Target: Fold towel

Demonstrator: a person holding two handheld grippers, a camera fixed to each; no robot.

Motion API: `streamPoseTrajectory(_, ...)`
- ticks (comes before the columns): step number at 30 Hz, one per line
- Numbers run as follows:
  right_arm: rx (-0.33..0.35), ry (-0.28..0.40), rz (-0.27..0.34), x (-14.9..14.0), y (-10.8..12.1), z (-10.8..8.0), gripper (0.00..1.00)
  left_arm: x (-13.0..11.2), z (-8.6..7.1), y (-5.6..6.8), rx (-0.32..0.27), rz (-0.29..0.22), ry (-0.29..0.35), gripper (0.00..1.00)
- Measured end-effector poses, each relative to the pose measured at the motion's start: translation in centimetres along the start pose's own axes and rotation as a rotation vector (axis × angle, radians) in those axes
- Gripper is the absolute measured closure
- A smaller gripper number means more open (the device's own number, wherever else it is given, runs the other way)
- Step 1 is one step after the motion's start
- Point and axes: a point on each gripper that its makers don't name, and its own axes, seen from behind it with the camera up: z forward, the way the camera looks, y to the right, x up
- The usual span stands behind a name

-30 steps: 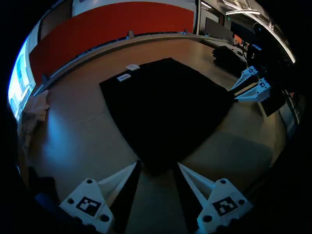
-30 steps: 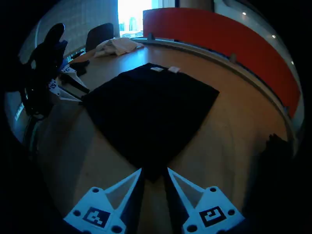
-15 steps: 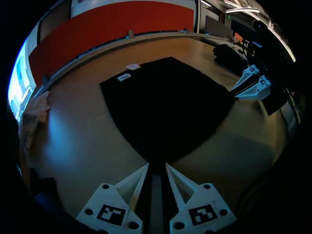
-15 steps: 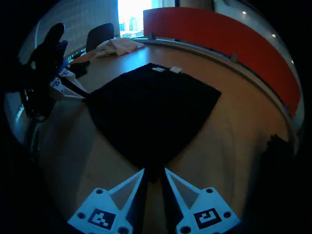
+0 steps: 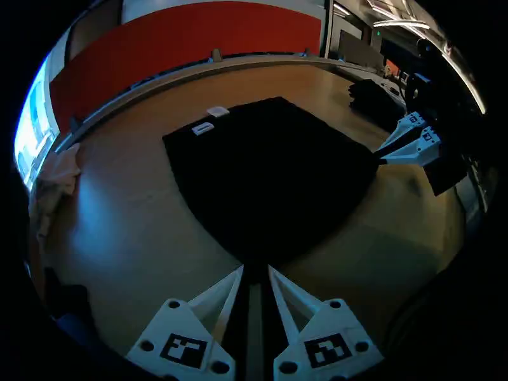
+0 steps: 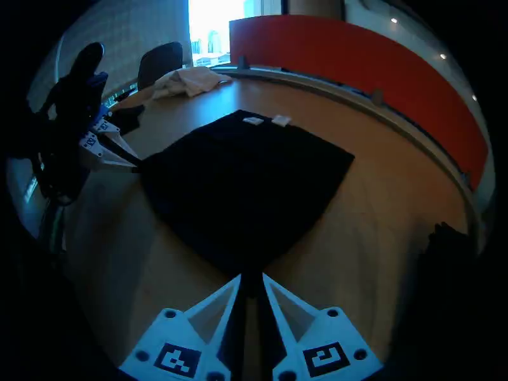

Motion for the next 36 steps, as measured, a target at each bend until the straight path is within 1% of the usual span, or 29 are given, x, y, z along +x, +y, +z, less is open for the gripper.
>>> streamPoseTrajectory(3, -0.004, 0.01, 0.006, 0.4, 0.2, -0.4, 0.91, 0.4, -0.4, 0.1, 0.0, -0.004, 0.005, 0.89)
streamPoseTrajectory(6, -0.01, 0.027, 0.013, 1.2, 0.3, -1.1, 0.91, 1.1, -1.0, 0.1, 0.004, -0.019, 0.017, 0.89)
streamPoseTrajectory(11, -0.016, 0.055, 0.016, 2.8, 0.6, -2.5, 0.91, 2.6, -2.4, 0.0, 0.013, -0.049, 0.041, 0.89)
streamPoseTrajectory(15, -0.017, 0.076, 0.006, 4.2, 0.7, -3.8, 0.91, 3.7, -3.7, -0.2, 0.02, -0.065, 0.055, 0.89)
streamPoseTrajectory(23, -0.018, 0.113, -0.022, 6.8, 0.5, -6.4, 0.91, 5.4, -6.4, -0.2, 0.032, -0.08, 0.075, 0.89)
streamPoseTrajectory(29, -0.016, 0.134, -0.005, 8.1, 0.3, -8.1, 0.91, 6.2, -8.1, 0.2, 0.018, -0.1, 0.073, 0.89)
streamPoseTrajectory(36, -0.01, 0.156, 0.009, 9.1, -0.1, -10.0, 0.91, 7.2, -9.6, 0.4, 0.015, -0.101, 0.085, 0.89)
